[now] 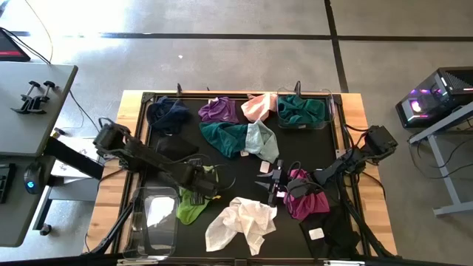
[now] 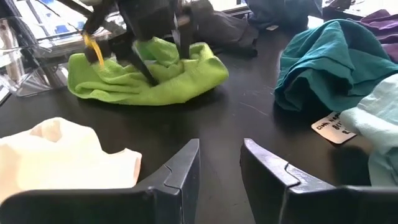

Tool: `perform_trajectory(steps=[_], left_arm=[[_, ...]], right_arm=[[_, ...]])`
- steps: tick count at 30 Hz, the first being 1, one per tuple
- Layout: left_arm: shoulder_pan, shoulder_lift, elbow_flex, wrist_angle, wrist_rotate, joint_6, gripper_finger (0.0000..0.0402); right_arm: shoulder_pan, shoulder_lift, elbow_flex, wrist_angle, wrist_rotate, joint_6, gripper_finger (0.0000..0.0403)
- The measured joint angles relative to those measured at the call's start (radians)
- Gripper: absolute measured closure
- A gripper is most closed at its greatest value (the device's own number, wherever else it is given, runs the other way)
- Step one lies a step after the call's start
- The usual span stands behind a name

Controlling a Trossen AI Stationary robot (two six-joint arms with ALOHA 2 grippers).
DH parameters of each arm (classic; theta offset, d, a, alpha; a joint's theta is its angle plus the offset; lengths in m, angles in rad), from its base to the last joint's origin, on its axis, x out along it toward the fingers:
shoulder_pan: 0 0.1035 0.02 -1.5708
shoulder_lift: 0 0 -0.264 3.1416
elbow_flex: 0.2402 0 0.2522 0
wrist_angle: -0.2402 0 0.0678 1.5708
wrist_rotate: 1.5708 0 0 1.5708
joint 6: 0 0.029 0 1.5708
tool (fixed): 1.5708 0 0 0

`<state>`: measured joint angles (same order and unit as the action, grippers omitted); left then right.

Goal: Sort towels by color in basket
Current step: Put the light green towel into the bottom transparent bin

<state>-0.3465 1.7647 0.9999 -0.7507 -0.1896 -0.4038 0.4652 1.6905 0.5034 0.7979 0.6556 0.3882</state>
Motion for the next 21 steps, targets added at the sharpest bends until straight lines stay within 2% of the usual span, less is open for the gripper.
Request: perform_trajectory(steps=[4,7,16,21], left_arm=[[0.000,0.051,0.005,-0.004,0.001,0.059,0.0173],[-0.004,0.054,0.004,0.000,-0.028,0.070,0.0206],[0.001,-0.033,0.089,-0.012,-0.125,0.196,0.0384],[-0.022,-0.109,0.191,-0.062,-0.224,0.224,0.0382]], right_arm=[[0.000,0.000,0.000,0.000,0.002,0.016,0.0295],[0.000,0.000,0.000,0.000,0.003,0.019,0.0295],[0.000,0.000,0.000,0.001,0.009,0.032,0.0295],[0.000,0.000,0.000,0.000,0.029,0.034,0.0295]])
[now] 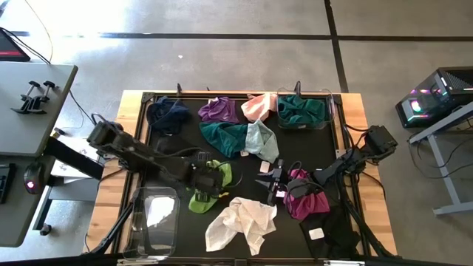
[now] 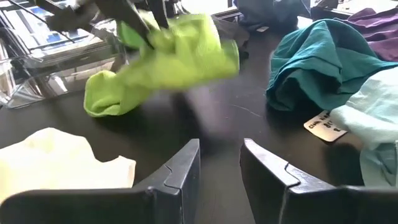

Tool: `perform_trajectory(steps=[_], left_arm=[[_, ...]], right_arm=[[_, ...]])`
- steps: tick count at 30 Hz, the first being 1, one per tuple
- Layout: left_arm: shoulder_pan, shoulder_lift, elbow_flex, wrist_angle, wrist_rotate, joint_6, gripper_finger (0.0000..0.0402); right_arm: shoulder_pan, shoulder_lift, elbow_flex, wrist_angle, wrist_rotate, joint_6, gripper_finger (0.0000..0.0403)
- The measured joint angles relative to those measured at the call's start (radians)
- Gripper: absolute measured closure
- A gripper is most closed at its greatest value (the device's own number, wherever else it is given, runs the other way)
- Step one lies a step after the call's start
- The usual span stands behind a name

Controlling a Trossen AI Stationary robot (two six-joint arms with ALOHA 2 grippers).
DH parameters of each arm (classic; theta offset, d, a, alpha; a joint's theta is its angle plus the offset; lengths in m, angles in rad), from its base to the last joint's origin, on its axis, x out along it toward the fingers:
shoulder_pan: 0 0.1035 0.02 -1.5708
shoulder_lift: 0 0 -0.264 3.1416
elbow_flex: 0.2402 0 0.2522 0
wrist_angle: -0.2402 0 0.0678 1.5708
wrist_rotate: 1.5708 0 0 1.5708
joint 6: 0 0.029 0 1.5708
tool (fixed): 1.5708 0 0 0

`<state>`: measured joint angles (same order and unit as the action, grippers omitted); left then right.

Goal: Sort towels by color in basket
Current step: Put the light green towel into the bottom transparent bin

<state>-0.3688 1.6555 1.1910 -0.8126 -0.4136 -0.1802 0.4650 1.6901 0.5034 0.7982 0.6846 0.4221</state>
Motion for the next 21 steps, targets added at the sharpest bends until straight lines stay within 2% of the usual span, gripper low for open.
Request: perform_trajectory(steps=[5,9,12,17,21], left_arm=[[-0.088,-0.096,0.114,-0.025,-0.116,0.070,0.0396],[-0.210,-0.148,0.198,-0.055,-0.237,0.186,0.0398],[-0.306,-0.150,0.270,-0.120,-0.278,0.193,0.0398],[-0.463,-0.123,0.394,-0.313,-0.275,0.057,0.0399],[-0.561,-0.103,0.460,-0.549,-0.264,-0.215,0.0398]], right_arm=[[0.000,0.000,0.000,0.000,0.001,0.004,0.0295],[-0.001,0.000,0.000,0.000,0.019,-0.002,0.0295],[-0.002,0.000,0.000,0.000,0.032,-0.003,0.0295],[-0.003,0.000,0.000,0.000,0.046,-0.017,0.0295],[-0.017,0.000,0.000,0.000,0.045,-0.030,0.0295]])
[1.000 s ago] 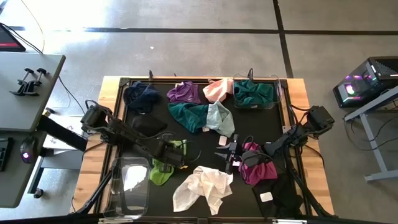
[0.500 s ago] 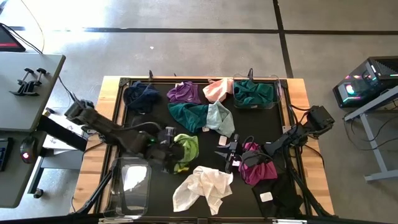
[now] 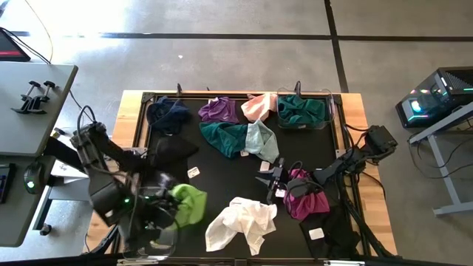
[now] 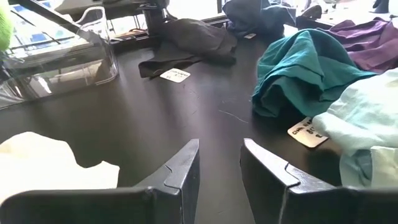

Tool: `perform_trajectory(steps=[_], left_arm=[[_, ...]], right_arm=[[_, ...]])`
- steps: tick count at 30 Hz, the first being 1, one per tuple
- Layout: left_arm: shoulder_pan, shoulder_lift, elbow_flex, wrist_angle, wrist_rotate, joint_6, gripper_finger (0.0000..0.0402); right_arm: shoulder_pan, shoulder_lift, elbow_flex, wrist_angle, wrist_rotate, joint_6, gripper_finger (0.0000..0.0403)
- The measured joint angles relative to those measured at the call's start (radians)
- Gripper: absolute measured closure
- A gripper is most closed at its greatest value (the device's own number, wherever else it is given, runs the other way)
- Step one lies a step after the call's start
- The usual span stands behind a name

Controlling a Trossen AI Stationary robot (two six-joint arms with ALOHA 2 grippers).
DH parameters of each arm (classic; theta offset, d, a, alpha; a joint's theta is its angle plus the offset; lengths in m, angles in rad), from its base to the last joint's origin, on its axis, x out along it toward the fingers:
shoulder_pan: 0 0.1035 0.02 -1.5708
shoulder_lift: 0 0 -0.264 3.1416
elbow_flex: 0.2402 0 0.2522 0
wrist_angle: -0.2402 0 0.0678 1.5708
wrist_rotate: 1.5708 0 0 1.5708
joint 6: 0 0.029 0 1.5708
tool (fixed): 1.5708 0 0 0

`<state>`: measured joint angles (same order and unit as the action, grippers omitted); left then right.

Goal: Sort towels by color in basket
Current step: Put the light green towel into the bottom transparent bin

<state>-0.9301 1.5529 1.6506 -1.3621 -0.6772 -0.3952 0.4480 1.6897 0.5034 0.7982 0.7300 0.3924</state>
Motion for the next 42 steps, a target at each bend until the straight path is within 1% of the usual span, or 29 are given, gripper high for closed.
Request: perform_trajectory(steps=[1,3,4,5,9,12,14,17,20,22,26,29,32,34,36,38,39,42], left_arm=[[-0.017,0.004,0.010,-0.064,0.008,-0.080,0.0398],[-0.042,0.010,0.017,-0.172,0.055,-0.246,0.0397],[-0.052,0.014,0.016,-0.214,0.090,-0.326,0.0397],[-0.060,0.020,0.010,-0.219,0.127,-0.393,0.0397],[-0.085,0.041,-0.036,-0.184,0.246,-0.537,0.0397],[-0.098,0.089,-0.082,-0.213,0.392,-0.680,0.0397],[-0.109,0.119,-0.124,-0.187,0.484,-0.755,0.0397],[-0.122,0.164,-0.180,-0.144,0.554,-0.853,0.0391],[-0.121,0.196,-0.228,-0.076,0.633,-0.920,0.0369],[-0.117,0.202,-0.241,-0.042,0.654,-0.959,0.0345],[-0.103,0.187,-0.247,0.004,0.660,-0.995,0.0285],[-0.079,0.141,-0.247,-0.002,0.675,-0.990,0.0242],[-0.055,0.074,-0.247,0.007,0.696,-0.993,0.0213],[-0.050,0.031,-0.246,-0.008,0.701,-1.051,0.0206],[-0.051,0.000,-0.246,-0.035,0.752,-1.128,0.0208],[-0.057,-0.011,-0.246,-0.048,0.795,-1.176,0.0220],[-0.061,-0.012,-0.246,-0.049,0.796,-1.180,0.0229],[-0.064,0.001,-0.259,-0.030,0.746,-1.159,0.0259]], right_arm=[[-0.004,0.000,0.000,0.000,0.001,0.004,0.0295],[-0.013,0.000,0.000,0.000,0.001,0.011,0.0295],[-0.017,0.000,0.000,0.000,0.001,0.011,0.0295],[-0.019,0.000,0.000,0.000,0.001,0.011,0.0295],[-0.030,0.000,0.000,0.006,0.001,0.011,0.0295],[-0.032,0.000,0.000,0.017,-0.001,0.013,0.0295],[-0.032,0.000,0.000,0.018,-0.005,0.018,0.0295],[-0.032,0.000,0.000,0.018,-0.006,0.018,0.0295],[-0.032,0.000,0.000,0.018,-0.006,0.016,0.0295],[-0.032,0.000,0.000,0.021,-0.006,0.011,0.0295],[-0.032,0.000,0.000,0.018,-0.006,0.011,0.0295],[-0.032,0.000,0.000,0.014,-0.007,0.003,0.0295],[-0.032,0.000,0.000,0.014,-0.007,-0.005,0.0295],[-0.032,0.000,0.000,0.014,-0.007,-0.005,0.0295],[-0.032,0.000,0.000,0.009,-0.007,-0.005,0.0295],[-0.032,0.000,0.000,0.007,-0.007,-0.005,0.0295],[-0.032,0.000,0.000,0.008,-0.007,-0.005,0.0295],[-0.032,0.000,0.000,0.008,-0.007,-0.009,0.0295]])
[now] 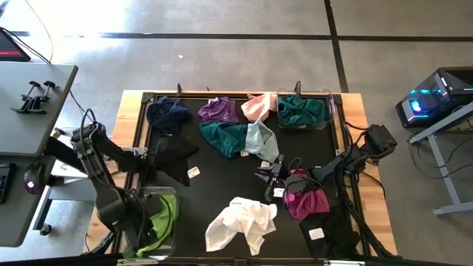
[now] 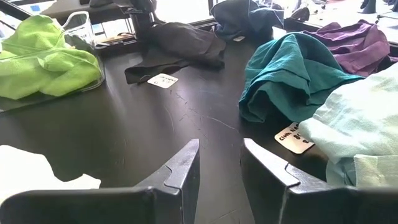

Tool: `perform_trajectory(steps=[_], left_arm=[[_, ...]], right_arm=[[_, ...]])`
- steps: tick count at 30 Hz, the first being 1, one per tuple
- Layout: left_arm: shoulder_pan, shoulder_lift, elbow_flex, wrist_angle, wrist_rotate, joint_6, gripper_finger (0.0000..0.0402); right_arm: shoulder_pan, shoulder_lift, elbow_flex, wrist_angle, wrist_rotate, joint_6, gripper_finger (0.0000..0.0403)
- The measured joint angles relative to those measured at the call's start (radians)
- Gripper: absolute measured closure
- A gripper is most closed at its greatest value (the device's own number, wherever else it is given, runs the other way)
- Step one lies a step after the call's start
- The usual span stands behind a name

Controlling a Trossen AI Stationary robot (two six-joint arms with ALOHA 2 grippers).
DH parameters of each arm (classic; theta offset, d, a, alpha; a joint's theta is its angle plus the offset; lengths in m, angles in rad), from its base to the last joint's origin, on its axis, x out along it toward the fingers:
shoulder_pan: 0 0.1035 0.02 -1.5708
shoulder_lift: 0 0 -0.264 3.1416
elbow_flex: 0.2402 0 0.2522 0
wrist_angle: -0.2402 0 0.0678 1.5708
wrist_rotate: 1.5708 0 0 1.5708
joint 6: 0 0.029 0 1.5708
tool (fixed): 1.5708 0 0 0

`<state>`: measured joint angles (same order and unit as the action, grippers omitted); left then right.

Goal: Sort towels by color in basket
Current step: Put the light green towel into the bottom transparent bin

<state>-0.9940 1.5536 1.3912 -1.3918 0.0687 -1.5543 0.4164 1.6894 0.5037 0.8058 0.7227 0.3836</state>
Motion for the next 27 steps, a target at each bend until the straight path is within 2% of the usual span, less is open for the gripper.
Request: perform_trajectory(steps=[3,7,10,15,18,20,23,27], left_arm=[[0.020,0.006,-0.092,0.077,0.007,0.036,0.0293],[0.052,0.007,-0.251,0.167,0.081,0.071,0.0336],[0.072,0.007,-0.363,0.231,0.095,0.079,0.0363],[0.099,0.007,-0.482,0.463,0.087,0.171,0.0397],[0.111,0.006,-0.498,0.557,0.073,0.240,0.0399],[0.117,0.005,-0.488,0.553,0.083,0.251,0.0398],[0.117,-0.005,-0.441,0.475,0.091,0.275,0.0399],[0.117,-0.030,-0.322,0.287,0.089,0.264,0.0401]], right_arm=[[0.000,0.000,0.000,0.000,0.000,0.001,0.0295],[0.000,0.000,0.000,0.000,0.000,0.001,0.0295],[0.000,0.000,0.000,0.000,0.000,0.001,0.0295],[0.000,0.000,0.000,0.000,0.000,0.001,0.0295],[0.000,0.000,0.000,0.000,0.000,0.007,0.0295],[0.000,0.000,0.000,0.000,0.000,0.011,0.0295],[0.000,0.000,0.000,0.000,0.000,0.011,0.0295],[0.000,0.000,0.000,0.000,0.000,0.009,0.0295]])
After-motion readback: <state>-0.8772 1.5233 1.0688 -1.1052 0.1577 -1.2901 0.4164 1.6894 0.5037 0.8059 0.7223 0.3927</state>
